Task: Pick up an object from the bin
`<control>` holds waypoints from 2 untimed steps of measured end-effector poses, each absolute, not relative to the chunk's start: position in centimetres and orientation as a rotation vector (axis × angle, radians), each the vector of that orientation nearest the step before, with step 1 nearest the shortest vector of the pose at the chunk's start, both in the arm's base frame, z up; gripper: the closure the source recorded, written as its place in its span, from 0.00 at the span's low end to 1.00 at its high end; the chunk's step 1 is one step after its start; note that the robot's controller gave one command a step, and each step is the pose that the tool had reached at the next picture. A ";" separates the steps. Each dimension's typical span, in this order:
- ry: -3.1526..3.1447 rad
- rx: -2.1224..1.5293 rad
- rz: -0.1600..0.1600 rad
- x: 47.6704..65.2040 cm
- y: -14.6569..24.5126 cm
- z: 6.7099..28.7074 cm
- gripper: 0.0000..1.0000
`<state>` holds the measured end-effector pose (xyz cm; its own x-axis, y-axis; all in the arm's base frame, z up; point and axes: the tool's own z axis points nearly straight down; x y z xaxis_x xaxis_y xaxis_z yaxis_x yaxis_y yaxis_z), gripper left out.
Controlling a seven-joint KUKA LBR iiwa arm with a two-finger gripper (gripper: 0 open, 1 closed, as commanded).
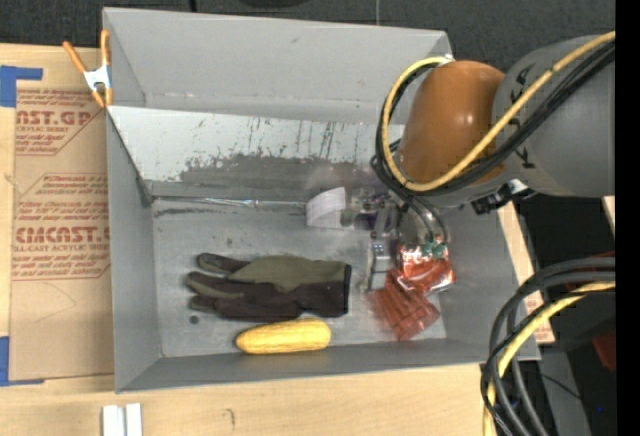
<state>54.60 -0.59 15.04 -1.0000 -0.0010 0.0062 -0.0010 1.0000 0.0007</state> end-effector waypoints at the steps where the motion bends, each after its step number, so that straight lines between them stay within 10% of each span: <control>1: -3.143 0.002 -0.001 54.8 -0.6 15.5 0.00; 2: -3.156 0.005 0.000 55.0 -0.1 13.8 0.00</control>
Offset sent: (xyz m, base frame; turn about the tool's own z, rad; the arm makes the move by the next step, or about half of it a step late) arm 0.0006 0.0210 -0.0704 -0.0147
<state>55.05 -0.11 13.83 -0.9999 -0.0034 -0.0140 -0.0033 1.0000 -0.0003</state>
